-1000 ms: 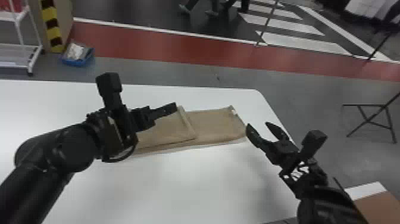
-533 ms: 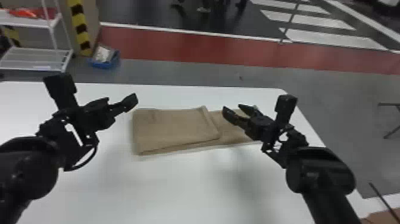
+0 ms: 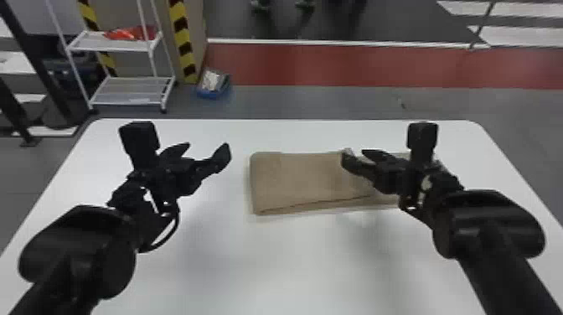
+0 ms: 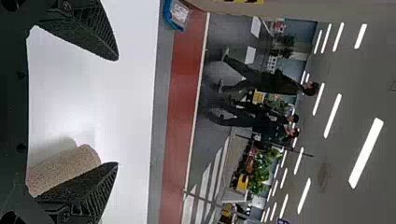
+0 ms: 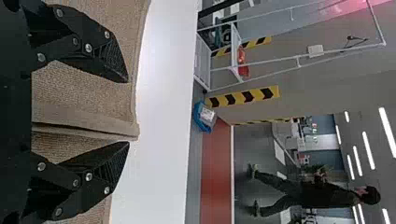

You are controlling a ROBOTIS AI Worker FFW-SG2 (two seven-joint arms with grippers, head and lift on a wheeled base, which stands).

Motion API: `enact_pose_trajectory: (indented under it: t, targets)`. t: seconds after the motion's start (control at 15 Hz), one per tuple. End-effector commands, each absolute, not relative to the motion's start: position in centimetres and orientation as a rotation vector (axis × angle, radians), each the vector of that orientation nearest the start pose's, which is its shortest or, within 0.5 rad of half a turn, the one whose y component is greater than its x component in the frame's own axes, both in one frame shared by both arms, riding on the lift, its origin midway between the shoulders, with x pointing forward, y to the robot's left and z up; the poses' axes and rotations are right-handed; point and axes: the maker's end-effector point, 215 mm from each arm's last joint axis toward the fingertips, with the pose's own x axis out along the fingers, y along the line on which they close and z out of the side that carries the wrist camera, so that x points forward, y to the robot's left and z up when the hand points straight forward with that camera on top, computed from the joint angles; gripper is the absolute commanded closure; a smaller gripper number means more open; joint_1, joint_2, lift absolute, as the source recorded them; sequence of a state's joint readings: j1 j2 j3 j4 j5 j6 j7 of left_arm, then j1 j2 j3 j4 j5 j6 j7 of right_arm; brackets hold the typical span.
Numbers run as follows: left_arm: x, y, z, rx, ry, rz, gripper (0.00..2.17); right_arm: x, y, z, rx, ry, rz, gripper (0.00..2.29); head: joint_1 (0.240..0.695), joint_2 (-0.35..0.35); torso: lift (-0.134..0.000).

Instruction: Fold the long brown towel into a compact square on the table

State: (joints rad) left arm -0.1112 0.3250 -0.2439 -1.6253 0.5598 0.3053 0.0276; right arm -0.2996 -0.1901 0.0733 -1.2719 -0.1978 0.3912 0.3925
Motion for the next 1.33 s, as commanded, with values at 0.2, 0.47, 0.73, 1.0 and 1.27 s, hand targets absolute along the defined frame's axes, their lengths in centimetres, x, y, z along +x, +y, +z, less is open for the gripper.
enact_pose_trajectory:
  t: [0.2, 0.47, 0.73, 1.0, 1.27]
  targets:
    - [60.3, 18.2, -36.8, -0.179, 0.250, -0.257, 0.09, 63.2, -19.3, -45.2, 0.056, 0.482, 0.398, 0.51, 0.695, -0.012, -0.124]
    - [60.1, 18.3, -36.9, -0.180, 0.252, -0.257, 0.09, 62.0, -20.1, -46.8, 0.053, 0.524, 0.383, 0.53, 0.695, -0.010, -0.124]
    - [60.2, 18.1, -36.6, -0.181, 0.246, -0.259, 0.09, 62.0, -20.5, -46.0, 0.059, 0.494, 0.379, 0.57, 0.695, -0.016, -0.124]
    - [59.8, 18.1, -37.1, -0.181, 0.254, -0.258, 0.09, 62.2, -20.2, -43.1, 0.054, 0.403, 0.387, 0.33, 0.695, -0.020, -0.124]
    - [59.7, 18.0, -37.2, -0.182, 0.255, -0.260, 0.09, 61.6, -21.2, -43.6, 0.029, 0.428, 0.373, 0.42, 0.695, -0.021, -0.124]
